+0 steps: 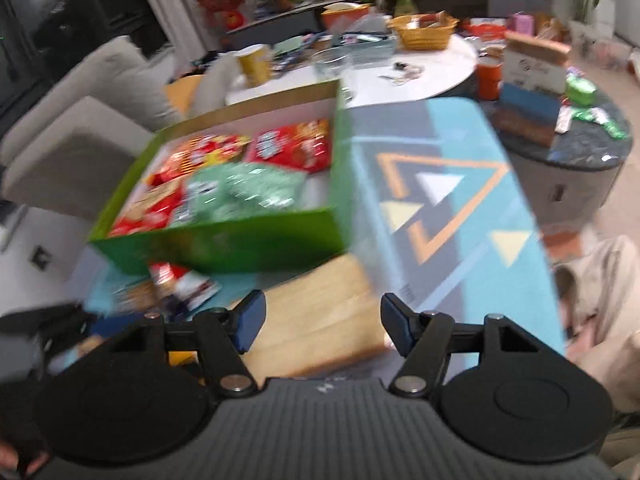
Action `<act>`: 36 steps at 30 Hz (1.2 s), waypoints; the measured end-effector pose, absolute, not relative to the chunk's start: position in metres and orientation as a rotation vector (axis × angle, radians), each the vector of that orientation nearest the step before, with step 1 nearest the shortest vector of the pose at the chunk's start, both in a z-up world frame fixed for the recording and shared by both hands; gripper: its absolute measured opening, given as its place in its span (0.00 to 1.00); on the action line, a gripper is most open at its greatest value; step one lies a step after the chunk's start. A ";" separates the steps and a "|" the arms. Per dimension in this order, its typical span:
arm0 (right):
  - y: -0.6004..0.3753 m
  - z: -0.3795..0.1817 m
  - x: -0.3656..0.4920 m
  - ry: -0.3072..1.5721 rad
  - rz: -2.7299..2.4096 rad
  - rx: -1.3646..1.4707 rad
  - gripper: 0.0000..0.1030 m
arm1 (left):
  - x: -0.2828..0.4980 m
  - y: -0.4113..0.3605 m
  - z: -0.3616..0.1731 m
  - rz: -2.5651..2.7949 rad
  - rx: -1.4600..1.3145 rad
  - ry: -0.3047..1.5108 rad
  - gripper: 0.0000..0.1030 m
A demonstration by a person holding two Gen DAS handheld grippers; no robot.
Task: Organize snacks
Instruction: 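Move the right gripper to the wrapped sliced bread and grasp it, then carry the sliced bread over the box, lower it in, open right gripper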
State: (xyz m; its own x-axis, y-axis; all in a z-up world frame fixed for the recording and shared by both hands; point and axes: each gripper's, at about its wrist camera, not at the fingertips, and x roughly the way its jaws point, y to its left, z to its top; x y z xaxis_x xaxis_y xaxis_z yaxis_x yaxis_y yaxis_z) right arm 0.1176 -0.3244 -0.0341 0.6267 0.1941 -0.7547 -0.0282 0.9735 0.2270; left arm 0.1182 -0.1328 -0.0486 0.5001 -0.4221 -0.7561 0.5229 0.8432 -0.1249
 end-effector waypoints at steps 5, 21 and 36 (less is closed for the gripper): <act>-0.328 -0.054 0.143 0.949 0.134 0.171 0.63 | 0.115 -0.159 -0.062 -0.616 0.165 0.923 0.62; -0.319 -0.046 0.116 0.937 0.130 0.298 0.54 | 0.108 -0.153 -0.043 -0.701 0.206 0.830 0.41; -0.295 0.029 0.120 0.730 0.224 0.395 0.54 | 0.107 -0.111 0.039 -0.633 0.223 0.569 0.43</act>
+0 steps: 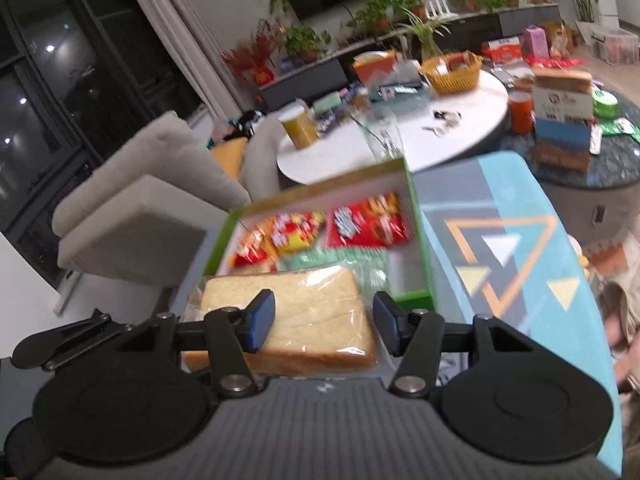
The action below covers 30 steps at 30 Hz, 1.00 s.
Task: Organize snacks
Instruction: 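Carry the sliced bread over the box, lower it in, open right gripper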
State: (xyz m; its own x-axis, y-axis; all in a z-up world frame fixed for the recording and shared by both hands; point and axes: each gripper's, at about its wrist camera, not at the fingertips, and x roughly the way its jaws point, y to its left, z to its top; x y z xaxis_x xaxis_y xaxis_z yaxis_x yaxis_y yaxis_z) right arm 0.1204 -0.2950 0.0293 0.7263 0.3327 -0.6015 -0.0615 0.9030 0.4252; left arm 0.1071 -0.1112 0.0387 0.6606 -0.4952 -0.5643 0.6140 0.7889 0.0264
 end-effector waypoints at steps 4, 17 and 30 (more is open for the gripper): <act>-0.285 0.040 0.136 0.702 0.225 0.385 0.54 | 0.119 -0.109 0.049 -0.602 0.244 0.538 0.43; -0.279 0.044 0.178 0.670 0.194 0.377 0.54 | 0.173 -0.105 0.052 -0.574 0.230 0.525 0.46; -0.283 0.025 0.212 0.688 0.159 0.399 0.54 | 0.213 -0.115 0.034 -0.571 0.236 0.555 0.46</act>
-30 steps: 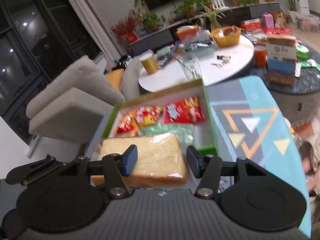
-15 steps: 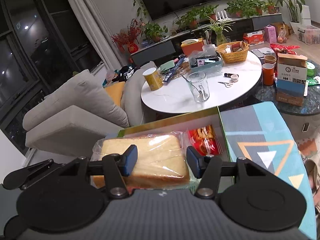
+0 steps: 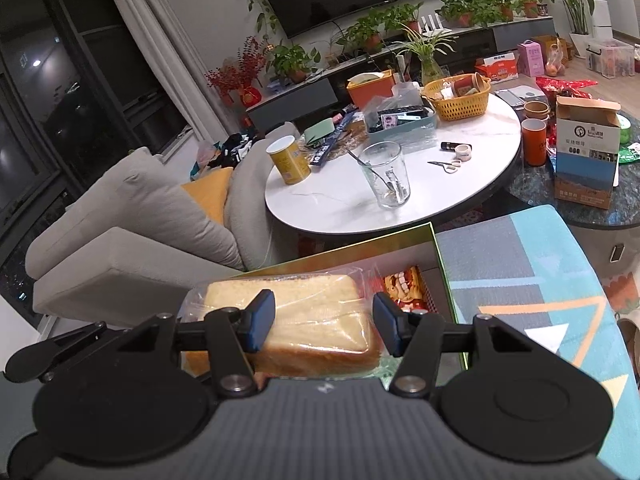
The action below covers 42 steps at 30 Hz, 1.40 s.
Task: Organize snacks
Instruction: 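Carry the sliced bread over the box, lower it in, open right gripper, then reach the right gripper to the brown paper snack bag and grasp it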
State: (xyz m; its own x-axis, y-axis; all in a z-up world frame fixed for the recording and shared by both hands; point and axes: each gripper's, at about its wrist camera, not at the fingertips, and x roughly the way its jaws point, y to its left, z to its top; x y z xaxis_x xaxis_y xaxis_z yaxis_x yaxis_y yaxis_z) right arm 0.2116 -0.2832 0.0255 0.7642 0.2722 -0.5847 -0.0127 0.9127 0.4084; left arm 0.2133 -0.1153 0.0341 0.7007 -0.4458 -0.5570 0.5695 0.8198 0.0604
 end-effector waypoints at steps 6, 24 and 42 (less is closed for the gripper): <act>-0.284 0.014 0.223 0.711 0.149 0.407 0.54 | 0.228 -0.119 0.022 -0.560 0.231 0.584 0.47; -0.275 0.005 0.211 0.736 0.122 0.355 0.54 | 0.232 -0.104 0.006 -0.453 0.268 0.618 0.58; -0.254 0.028 0.126 0.701 0.111 0.245 0.54 | 0.147 -0.079 0.027 -0.308 0.253 0.624 0.67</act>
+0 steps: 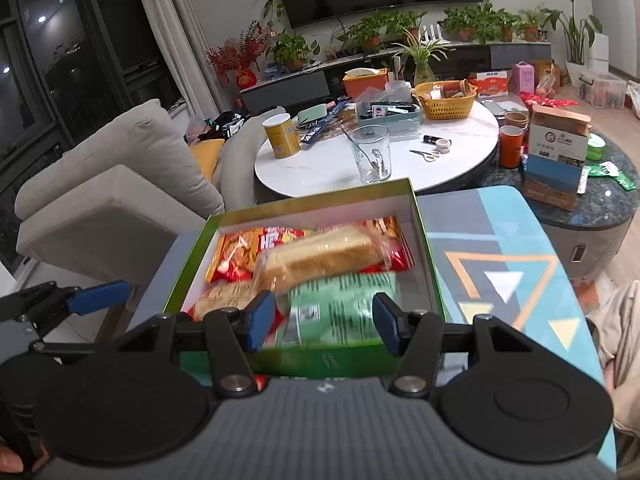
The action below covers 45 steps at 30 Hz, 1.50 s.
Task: Organize snacks
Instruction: 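Reach the right gripper to the brown paper snack bag and grasp it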
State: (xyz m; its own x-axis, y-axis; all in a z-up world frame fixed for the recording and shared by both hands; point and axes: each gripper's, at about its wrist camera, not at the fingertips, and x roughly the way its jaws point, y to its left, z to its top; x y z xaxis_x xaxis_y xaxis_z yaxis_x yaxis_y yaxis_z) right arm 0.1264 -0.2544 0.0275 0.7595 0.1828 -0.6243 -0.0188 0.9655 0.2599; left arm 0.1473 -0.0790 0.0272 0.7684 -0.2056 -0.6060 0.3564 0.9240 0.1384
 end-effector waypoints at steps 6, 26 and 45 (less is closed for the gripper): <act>-0.247 0.022 0.092 0.681 0.086 0.233 0.57 | 0.113 -0.070 0.021 -0.289 0.234 0.652 0.67; -0.237 -0.031 0.035 0.866 0.049 0.187 0.58 | 0.076 -0.047 -0.040 -0.131 0.165 0.870 0.67; -0.238 -0.049 0.008 1.005 0.105 0.239 0.58 | 0.079 -0.041 -0.052 -0.112 0.122 0.907 0.67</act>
